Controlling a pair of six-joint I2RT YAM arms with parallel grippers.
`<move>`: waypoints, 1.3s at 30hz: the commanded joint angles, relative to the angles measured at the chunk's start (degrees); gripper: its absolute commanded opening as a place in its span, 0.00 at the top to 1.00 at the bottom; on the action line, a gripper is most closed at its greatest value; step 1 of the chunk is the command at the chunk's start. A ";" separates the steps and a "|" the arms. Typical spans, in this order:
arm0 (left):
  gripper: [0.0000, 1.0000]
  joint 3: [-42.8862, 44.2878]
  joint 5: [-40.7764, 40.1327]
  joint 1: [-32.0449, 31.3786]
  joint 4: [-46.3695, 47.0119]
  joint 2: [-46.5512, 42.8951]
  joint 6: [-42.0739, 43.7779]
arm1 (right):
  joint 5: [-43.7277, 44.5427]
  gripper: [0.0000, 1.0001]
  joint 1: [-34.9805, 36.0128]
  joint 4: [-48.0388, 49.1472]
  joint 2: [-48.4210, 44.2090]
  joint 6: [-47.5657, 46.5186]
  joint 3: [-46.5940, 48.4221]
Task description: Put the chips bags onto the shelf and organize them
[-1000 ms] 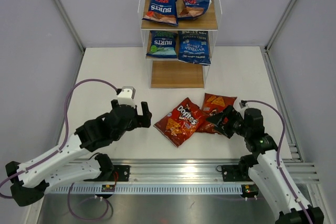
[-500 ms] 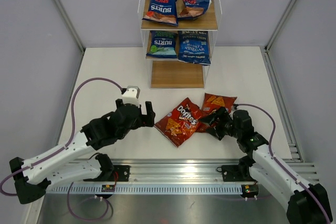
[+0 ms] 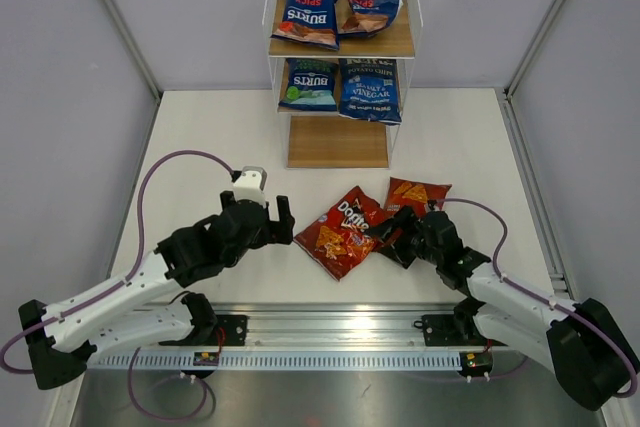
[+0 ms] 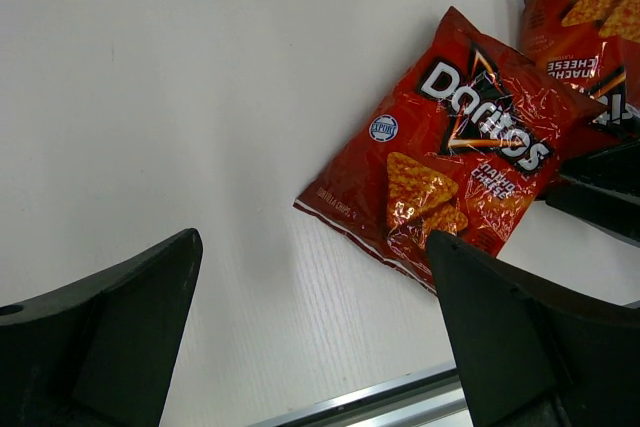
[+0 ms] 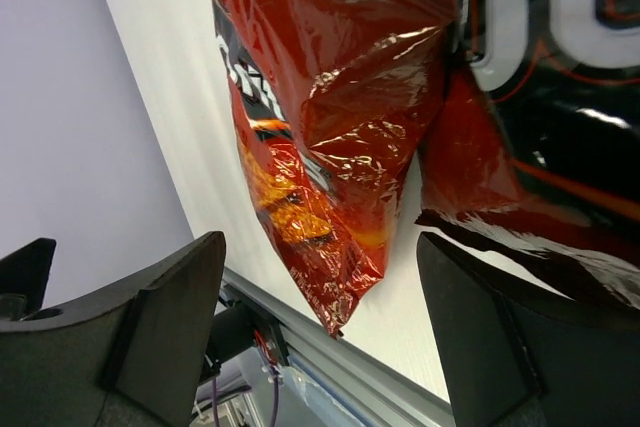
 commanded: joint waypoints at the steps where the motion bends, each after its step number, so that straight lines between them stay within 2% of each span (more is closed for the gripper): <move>1: 0.01 -0.43 -0.98 -0.05 2.22 -1.34 0.66 | 7.38 0.14 2.33 4.19 0.31 2.60 -0.88; 10: 0.01 -0.78 -1.51 -0.05 2.22 -1.87 0.22 | 9.05 0.14 4.35 12.89 12.87 3.04 0.34; 14: 0.01 -0.87 -1.69 -0.05 1.95 -2.57 0.13 | 9.49 0.16 4.44 20.88 19.03 2.87 1.04; 19: 0.01 -1.13 -1.51 0.04 1.86 -3.27 -0.39 | 9.66 0.19 5.05 25.21 24.30 3.83 3.33; 22: 0.01 -1.57 -2.21 -0.05 1.87 -4.50 -0.83 | 9.50 0.28 5.40 27.13 26.68 4.18 4.91; 23: 0.01 -1.92 -2.30 -0.05 1.95 -4.85 -1.01 | 9.49 0.38 5.67 28.27 27.12 4.36 5.17; 25: 0.01 -2.36 -2.22 -0.05 2.39 -5.99 -1.19 | 9.84 0.49 6.46 28.55 28.18 4.27 6.14; 26: 0.01 -2.45 -2.21 0.04 2.57 -6.35 -1.10 | 9.84 0.58 6.64 29.51 28.35 4.36 6.14; 31: 0.01 -3.41 -1.95 -0.05 3.01 -6.70 -1.97 | 9.67 0.71 6.99 32.06 27.48 3.83 5.62; 32: 0.01 -3.76 -2.12 -0.05 3.09 -6.79 -2.50 | 9.58 0.76 6.99 33.89 26.95 3.83 5.27; 39: 0.01 -8.07 -3.79 -0.05 6.17 -15.03 -8.21 | 12.21 0.85 6.90 35.59 17.74 1.81 4.30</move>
